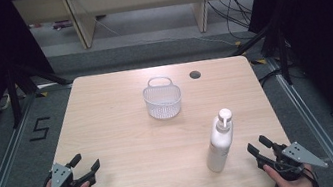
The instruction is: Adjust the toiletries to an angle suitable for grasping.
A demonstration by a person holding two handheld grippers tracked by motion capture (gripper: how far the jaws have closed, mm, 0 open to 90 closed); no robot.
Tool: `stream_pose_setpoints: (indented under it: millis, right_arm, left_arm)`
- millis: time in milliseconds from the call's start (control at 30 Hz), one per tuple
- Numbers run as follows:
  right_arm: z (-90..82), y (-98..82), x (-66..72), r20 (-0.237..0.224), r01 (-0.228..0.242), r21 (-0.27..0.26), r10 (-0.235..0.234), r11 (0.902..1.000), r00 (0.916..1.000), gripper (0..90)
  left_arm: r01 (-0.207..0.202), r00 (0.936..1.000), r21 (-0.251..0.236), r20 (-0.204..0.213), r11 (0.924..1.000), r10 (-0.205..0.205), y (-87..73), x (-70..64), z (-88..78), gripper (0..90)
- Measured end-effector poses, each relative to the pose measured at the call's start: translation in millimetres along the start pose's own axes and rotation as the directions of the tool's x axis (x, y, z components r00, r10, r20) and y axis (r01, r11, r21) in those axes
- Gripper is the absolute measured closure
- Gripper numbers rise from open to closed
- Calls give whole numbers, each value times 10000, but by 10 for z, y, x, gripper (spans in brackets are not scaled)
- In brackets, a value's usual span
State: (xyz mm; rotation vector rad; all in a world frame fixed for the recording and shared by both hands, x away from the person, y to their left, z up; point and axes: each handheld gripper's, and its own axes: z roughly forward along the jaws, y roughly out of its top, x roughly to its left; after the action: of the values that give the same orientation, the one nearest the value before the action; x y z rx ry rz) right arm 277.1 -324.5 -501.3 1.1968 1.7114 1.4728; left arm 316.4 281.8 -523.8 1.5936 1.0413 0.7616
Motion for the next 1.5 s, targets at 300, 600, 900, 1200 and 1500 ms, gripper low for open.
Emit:
stream_pose_setpoints:
  millis: [300,600,900,1200,1500]
  right_arm:
    - [-57,68,98,-484,336,-144,-342,9993,9982,425]
    - [-183,208,277,-1384,1172,-428,-1221,9922,9828,857]
    - [-161,294,478,-2784,842,-201,-865,9962,9566,900]
    - [-32,341,564,-3001,1114,-242,-1135,9935,9471,900]
    - [48,372,635,-3067,1136,-42,-1094,9935,9455,900]
  left_arm:
    - [25,10000,59,81,10000,-26,0,0,17,248]
    - [-160,9999,184,3,9997,160,3,-20,10,275]
    - [-164,9999,271,-32,9995,165,5,-27,16,318]
    - [-181,9998,259,6,9995,181,5,-27,15,311]
    - [-250,9997,192,80,9995,248,2,-33,23,307]
